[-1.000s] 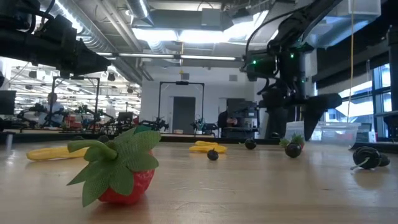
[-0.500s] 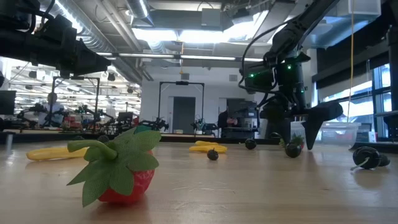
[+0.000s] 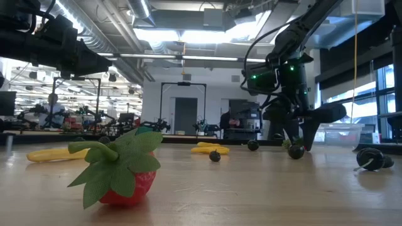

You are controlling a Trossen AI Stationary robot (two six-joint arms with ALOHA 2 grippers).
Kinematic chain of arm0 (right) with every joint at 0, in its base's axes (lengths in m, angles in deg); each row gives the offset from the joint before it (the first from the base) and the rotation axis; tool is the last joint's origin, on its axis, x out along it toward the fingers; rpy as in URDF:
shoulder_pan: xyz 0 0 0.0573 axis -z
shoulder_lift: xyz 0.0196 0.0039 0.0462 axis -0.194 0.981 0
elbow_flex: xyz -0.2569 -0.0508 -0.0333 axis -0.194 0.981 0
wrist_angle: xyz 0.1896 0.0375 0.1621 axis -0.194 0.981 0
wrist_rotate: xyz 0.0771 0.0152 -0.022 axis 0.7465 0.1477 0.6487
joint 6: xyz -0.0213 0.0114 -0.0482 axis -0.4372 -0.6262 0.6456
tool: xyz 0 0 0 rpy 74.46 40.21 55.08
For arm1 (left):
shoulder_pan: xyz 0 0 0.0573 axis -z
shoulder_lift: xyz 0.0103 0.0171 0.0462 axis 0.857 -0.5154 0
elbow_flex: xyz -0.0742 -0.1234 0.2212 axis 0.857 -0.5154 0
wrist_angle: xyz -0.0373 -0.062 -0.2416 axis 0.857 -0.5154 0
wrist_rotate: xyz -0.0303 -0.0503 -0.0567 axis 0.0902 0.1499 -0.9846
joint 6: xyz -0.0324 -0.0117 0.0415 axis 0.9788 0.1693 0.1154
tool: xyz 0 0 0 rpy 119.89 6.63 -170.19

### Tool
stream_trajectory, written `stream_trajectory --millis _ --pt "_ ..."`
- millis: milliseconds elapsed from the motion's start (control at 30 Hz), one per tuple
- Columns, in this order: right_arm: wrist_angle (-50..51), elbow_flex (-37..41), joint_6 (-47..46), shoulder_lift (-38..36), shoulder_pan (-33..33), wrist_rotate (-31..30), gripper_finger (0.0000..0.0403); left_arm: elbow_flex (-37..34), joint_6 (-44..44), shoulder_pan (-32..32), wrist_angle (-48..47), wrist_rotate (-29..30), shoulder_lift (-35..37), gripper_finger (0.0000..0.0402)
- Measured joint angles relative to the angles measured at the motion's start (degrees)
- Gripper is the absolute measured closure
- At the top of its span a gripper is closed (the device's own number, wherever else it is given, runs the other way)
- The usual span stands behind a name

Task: Pick and placing Produce into tupperware
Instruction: Put the red strawberry into the transparent bin

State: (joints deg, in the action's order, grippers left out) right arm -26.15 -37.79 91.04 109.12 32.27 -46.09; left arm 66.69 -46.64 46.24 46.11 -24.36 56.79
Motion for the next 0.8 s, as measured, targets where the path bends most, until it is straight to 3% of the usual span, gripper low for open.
stream_trajectory --millis 267,400,600,800 --pt "4.8 -6.6 -5.3 0.0 0.0 -0.8 0.0265 0.0 0.0 0.0 0.0 0.0 0.0 0.0223" --pt "6.6 -14.0 -7.8 -0.6 1.1 3.3 0.0266 0.0 0.0 0.0 0.0 0.0 0.0 0.0223" --pt "8.3 -23.6 -14.2 -4.2 6.7 8.3 0.0266 0.0 0.0 0.0 0.0 0.0 0.0 0.0223" --pt "14.1 -25.2 -24.0 -9.7 15.6 10.4 0.0265 0.0 0.0 0.0 0.0 0.0 0.0 0.0223"
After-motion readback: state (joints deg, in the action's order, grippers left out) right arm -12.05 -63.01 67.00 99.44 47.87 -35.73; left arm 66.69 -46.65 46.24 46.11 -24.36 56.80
